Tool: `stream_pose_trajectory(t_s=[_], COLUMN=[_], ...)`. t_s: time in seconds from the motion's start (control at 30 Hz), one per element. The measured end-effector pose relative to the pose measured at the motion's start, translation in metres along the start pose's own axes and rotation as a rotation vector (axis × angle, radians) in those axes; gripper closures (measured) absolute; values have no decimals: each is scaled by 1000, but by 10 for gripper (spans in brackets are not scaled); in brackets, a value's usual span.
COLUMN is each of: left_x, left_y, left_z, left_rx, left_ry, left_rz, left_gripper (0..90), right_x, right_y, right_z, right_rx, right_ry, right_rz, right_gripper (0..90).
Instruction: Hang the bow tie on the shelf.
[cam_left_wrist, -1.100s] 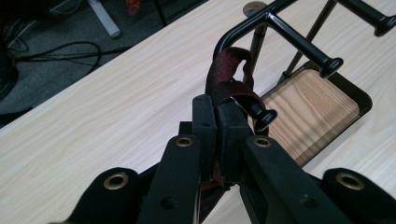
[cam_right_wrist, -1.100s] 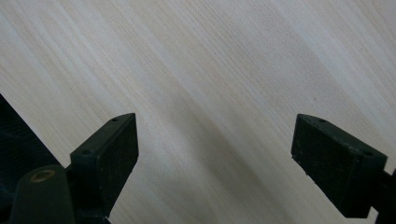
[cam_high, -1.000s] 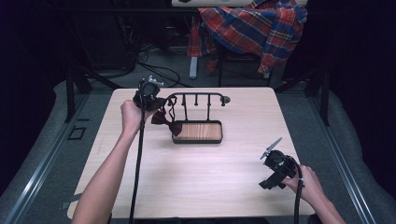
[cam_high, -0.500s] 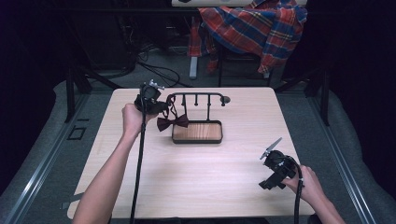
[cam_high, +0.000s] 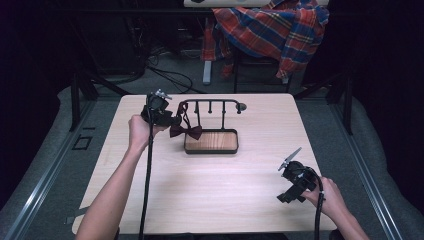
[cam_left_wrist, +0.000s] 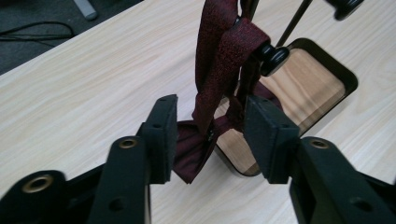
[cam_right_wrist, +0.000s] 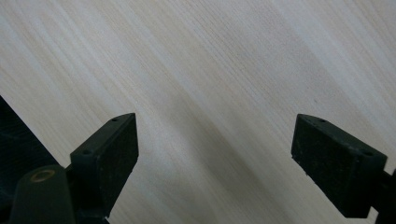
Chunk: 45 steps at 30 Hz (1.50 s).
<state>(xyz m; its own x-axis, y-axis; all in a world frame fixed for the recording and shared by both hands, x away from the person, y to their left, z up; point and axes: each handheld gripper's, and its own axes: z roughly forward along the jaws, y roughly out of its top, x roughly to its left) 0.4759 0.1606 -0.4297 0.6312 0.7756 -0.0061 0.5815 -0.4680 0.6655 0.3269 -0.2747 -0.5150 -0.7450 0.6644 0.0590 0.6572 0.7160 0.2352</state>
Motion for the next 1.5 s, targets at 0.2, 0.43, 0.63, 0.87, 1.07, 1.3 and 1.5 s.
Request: stream_pose_trajectory(t_s=[0.2,0.43,0.63,0.87,1.07,1.3,1.5], left_x=[-3,-6,-12,-21,-27,-37,-40], left_y=[-3,-10,-15,-27,-42,-70,-97], left_z=[-7,-16,-30,-46,-54,-57,-49], left_rx=[-22,-27,-33,-31,-12,34,108], left_ry=[9,6,14,22,22,21,32], left_rz=[-8,-4,16,45,53,61,48], left_gripper=[353,208,168,160,149,141,133], right_x=[-2,0,1,2,3,3,3], right_y=[-1,-1,0,0,0,0,1], right_z=[0,-1,-2,-2,-2,1,-1], right_rx=[9,2,-1,5,8,-5,26], right_ry=[-5,1,-7,-12,-11,1,-4], right_rz=[1,1,-7,-18,-21,-13,-35], right_gripper=[145,145,145,145,145,145,144])
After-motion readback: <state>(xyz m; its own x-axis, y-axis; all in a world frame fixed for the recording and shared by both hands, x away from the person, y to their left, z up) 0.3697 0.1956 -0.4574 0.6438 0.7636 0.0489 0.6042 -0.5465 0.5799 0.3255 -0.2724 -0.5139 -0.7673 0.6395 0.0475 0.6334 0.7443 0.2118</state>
